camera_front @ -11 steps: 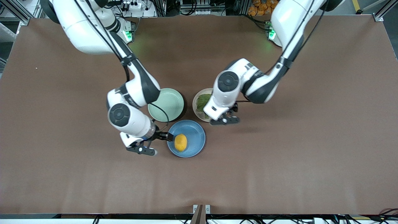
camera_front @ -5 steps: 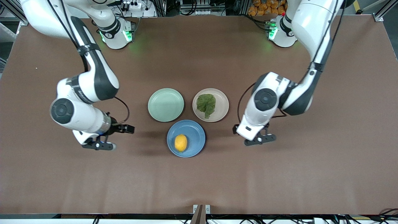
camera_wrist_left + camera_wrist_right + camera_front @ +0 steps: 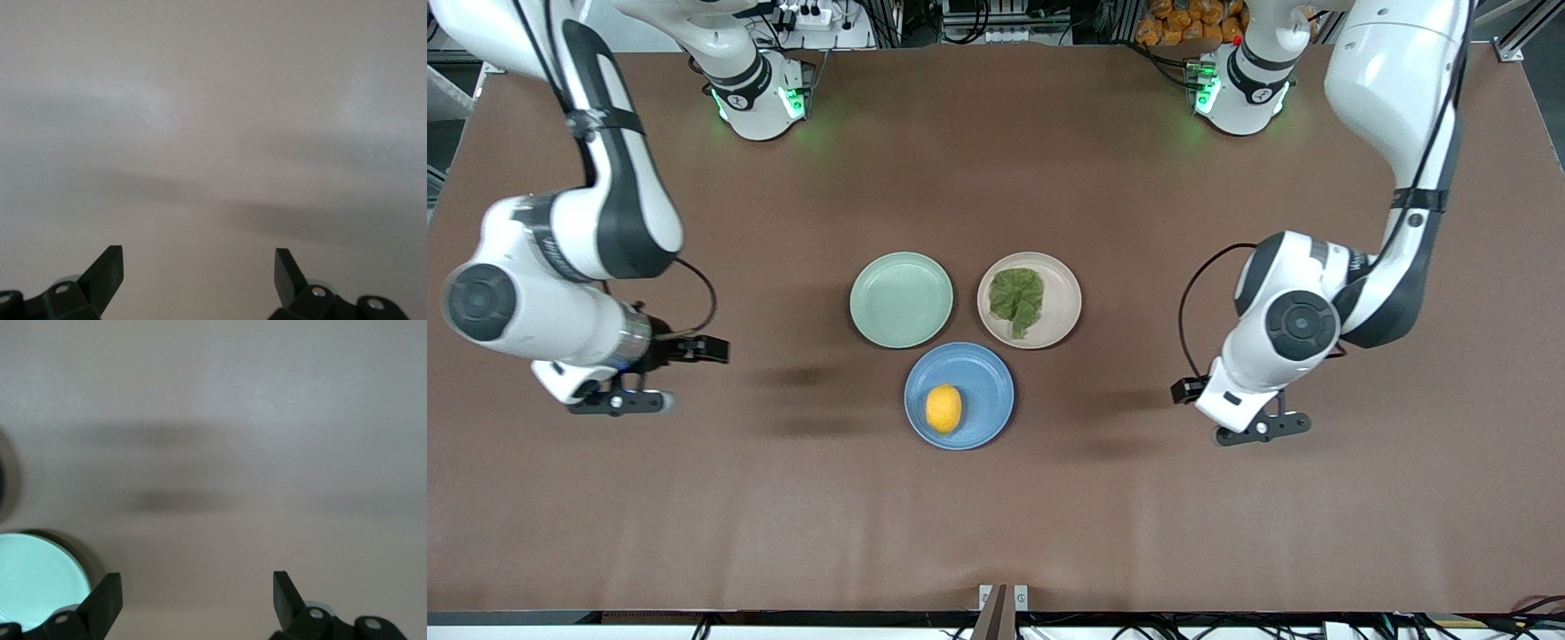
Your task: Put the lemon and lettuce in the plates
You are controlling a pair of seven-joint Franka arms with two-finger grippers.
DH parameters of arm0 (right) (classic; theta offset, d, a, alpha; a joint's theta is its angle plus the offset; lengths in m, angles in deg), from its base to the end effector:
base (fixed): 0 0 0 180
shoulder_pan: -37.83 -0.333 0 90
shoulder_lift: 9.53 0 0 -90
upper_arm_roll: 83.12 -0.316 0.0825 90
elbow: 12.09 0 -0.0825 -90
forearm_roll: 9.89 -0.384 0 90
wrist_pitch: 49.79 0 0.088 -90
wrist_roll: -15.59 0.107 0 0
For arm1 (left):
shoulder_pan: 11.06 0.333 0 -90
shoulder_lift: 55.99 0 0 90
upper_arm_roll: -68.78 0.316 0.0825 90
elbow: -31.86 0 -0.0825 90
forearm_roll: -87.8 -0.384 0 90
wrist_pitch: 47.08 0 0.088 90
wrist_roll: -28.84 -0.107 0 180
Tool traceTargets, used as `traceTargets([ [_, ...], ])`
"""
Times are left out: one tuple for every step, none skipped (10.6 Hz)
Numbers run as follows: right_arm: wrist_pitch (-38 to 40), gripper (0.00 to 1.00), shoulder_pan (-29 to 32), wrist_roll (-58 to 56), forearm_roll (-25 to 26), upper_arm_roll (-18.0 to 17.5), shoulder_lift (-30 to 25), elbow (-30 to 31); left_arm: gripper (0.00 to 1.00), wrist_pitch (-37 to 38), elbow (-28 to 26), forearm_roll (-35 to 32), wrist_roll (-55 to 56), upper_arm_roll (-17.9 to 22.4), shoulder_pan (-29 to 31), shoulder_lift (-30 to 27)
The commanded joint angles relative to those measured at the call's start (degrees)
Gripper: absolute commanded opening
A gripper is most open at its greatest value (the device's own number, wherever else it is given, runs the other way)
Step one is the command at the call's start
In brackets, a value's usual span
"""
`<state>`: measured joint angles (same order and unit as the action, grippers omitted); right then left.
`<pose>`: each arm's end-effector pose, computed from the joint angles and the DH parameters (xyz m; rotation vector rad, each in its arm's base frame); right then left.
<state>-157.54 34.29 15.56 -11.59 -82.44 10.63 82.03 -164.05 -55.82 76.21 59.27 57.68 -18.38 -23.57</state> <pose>0.6446 0.0352 0.4022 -3.1151 -0.0627 0.1785 0.6690 -0.1898 0.3284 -3.0491 -0.2155 0.0115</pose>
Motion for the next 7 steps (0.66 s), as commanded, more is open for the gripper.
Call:
traceTargets([
  [2.54,1.00,0.73,-7.06,0.99,3.78,-5.38,2.74,1.00,1.48,-8.35,2.18,-4.75,-0.33,3.08,-7.96],
  [4.47,1.00,0.56,-7.18,1.25,4.58,-7.05,2.57,1.00,1.48,-12.04,3.58,-7.37,-0.15,3.97,-10.33],
  [5.79,1.00,0.56,-7.27,1.34,5.98,-8.63,2.39,1.00,1.48,-16.60,5.16,-9.66,1.33,4.06,-13.58],
  [7.11,1.00,0.56,-7.35,1.60,6.78,-9.87,2.22,1.00,1.48,-20.74,6.14,-11.60,1.60,4.41,-16.83],
  [9.30,1.00,0.47,-7.35,2.30,7.13,-11.10,1.61,1.00,1.48,-23.56,6.32,-12.40,1.61,4.94,-19.21],
  [12.28,1.00,0.47,-7.18,3.44,7.14,-11.46,-0.66,1.00,1.57,-25.85,6.41,-12.58,1.61,5.20,-21.32],
  [16.57,1.00,0.04,-6.92,4.67,6.96,-11.46,-3.73,1.00,1.57,-28.66,6.67,-13.28,1.61,5.38,-24.04],
])
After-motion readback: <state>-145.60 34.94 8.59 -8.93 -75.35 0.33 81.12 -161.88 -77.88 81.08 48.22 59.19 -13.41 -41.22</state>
